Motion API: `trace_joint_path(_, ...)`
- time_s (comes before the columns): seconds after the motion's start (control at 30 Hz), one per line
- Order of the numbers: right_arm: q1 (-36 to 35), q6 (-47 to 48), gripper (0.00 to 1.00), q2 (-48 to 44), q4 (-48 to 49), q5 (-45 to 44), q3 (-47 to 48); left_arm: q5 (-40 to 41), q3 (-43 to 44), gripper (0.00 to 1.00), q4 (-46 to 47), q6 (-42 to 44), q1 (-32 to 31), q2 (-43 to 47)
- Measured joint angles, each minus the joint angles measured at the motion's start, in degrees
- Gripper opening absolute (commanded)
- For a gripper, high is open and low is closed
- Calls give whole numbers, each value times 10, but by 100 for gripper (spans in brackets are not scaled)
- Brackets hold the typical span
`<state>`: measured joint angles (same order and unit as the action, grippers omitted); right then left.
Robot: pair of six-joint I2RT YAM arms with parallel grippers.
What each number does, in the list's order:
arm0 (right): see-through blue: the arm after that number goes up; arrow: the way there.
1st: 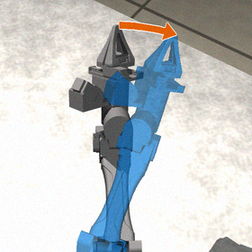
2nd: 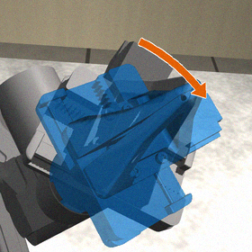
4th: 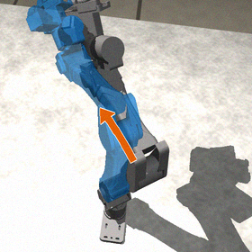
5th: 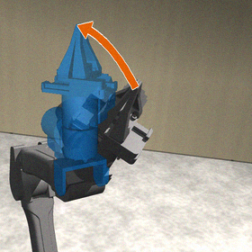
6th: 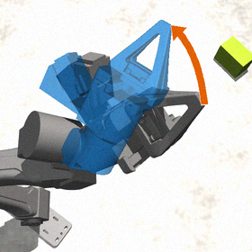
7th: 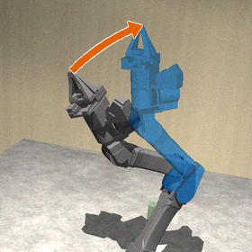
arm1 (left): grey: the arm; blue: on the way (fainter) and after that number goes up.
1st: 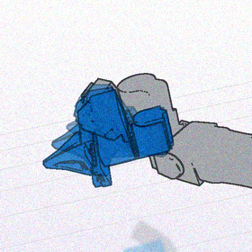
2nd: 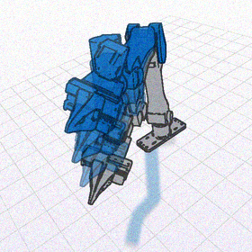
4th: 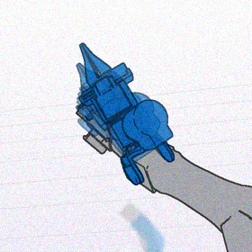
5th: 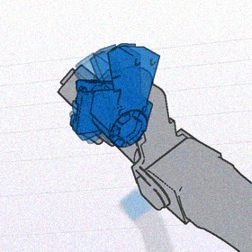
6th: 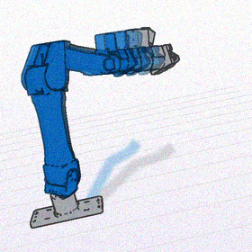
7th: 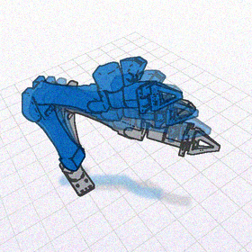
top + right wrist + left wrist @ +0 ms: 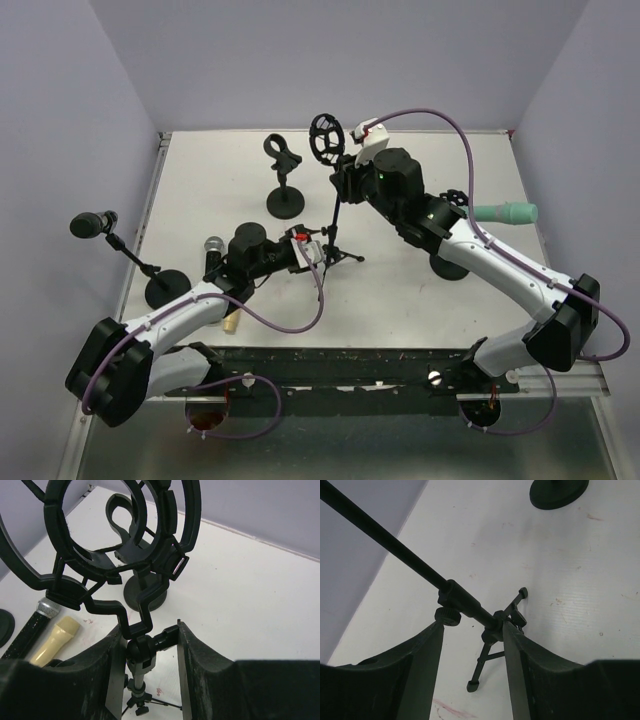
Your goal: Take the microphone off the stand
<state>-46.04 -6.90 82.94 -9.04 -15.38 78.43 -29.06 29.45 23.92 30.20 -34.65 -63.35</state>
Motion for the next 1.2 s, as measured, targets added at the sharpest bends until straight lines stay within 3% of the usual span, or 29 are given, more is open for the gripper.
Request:
trace_joint_path(0.17, 0, -6, 1, 0, 0, 0, 0, -4, 13, 51, 0, 8, 0, -30)
trace_joint_path(0.5, 4, -2, 1, -1, 1, 33, -2, -2, 25, 56, 2, 23, 0, -43)
trace_joint_path(0.8, 5, 15, 1, -2, 0, 78, -2, 10, 51, 37, 0, 33, 3, -86)
trace_joint_path(1.03, 6, 18, 1, -9, 1, 81, -9, 8, 59, 43, -12, 30, 4, -90)
trace_joint_path(1.2, 6, 19, 1, -14, 4, 82, -15, 10, 64, 28, -25, 25, 4, -88)
